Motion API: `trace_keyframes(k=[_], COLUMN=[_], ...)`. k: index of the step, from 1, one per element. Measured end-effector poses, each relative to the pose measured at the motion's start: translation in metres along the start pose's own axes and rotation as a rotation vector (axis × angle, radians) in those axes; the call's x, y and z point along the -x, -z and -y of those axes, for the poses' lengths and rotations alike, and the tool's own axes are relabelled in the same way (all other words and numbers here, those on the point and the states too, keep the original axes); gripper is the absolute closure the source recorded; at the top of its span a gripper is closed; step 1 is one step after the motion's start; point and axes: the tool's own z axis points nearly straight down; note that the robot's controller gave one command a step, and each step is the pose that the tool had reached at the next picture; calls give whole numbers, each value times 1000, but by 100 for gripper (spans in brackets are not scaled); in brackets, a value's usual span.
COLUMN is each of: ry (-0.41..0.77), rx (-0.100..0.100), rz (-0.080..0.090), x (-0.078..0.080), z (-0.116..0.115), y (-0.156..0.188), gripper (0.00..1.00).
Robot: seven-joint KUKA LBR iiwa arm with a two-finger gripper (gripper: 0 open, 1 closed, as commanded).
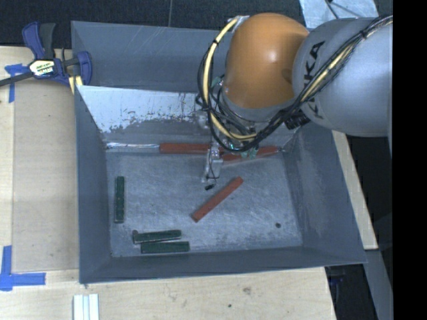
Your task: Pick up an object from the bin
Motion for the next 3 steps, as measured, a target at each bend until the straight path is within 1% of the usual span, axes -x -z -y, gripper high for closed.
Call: trace_keyframes(k=[1,2,3], ry=[56,562,559], rx=[-4,1,1], rz=[-11,-4,0], x=[-42,-46,-45], z=[52,46,45], y=[-89,-135,-133], gripper=[0,0,100])
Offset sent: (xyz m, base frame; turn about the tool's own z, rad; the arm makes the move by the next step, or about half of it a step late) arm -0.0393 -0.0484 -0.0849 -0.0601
